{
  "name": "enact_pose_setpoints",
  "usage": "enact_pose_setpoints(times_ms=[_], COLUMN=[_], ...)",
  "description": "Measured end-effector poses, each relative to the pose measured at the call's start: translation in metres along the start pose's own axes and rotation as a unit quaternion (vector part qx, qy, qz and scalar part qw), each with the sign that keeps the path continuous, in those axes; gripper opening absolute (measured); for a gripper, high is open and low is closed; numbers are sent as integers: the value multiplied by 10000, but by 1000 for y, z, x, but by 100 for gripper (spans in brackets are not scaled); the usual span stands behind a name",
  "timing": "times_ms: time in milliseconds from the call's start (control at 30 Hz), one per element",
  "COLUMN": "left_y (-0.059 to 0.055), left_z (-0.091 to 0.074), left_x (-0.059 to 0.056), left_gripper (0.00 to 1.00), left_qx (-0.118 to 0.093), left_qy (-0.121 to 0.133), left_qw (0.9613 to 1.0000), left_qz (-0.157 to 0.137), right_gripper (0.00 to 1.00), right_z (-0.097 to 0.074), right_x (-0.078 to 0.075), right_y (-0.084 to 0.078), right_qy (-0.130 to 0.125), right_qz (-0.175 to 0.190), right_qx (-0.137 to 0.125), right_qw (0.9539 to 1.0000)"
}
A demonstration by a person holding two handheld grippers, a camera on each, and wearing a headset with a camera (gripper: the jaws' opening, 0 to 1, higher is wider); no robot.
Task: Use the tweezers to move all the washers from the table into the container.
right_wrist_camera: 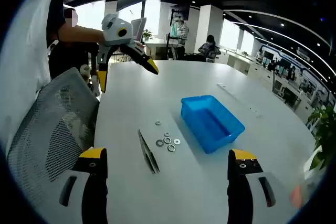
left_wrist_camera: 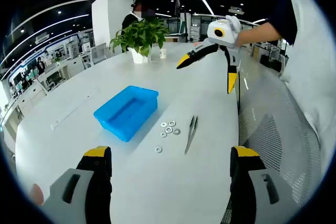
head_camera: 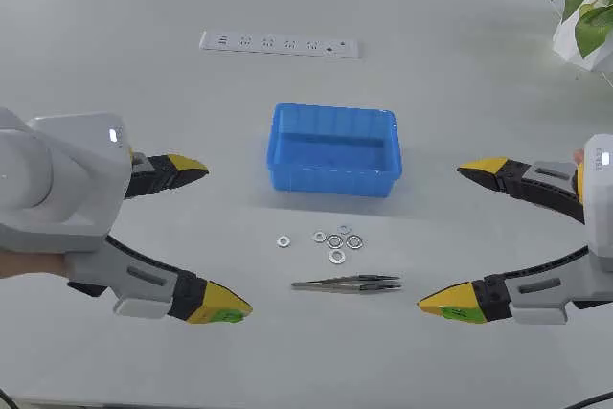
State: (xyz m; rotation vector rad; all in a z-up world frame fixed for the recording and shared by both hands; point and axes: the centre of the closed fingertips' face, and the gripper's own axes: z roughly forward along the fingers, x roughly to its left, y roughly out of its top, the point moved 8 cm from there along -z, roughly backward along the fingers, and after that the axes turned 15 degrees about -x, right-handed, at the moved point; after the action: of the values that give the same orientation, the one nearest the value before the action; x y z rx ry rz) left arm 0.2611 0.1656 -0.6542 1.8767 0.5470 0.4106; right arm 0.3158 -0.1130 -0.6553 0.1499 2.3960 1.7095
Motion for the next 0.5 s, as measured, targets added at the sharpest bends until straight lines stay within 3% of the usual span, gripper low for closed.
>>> enact_pose_setpoints(times_ms=[500], left_y=[0], left_z=[-1], left_x=[0], left_gripper=[99], left_qx=[37], left_qy=[56], left_qw=[10000], left_qz=[15], right_gripper=[94], right_z=[-1], right_x=[1], right_y=[-1], right_qy=[66], right_qz=[12], right_qx=[8], right_qw=[10000])
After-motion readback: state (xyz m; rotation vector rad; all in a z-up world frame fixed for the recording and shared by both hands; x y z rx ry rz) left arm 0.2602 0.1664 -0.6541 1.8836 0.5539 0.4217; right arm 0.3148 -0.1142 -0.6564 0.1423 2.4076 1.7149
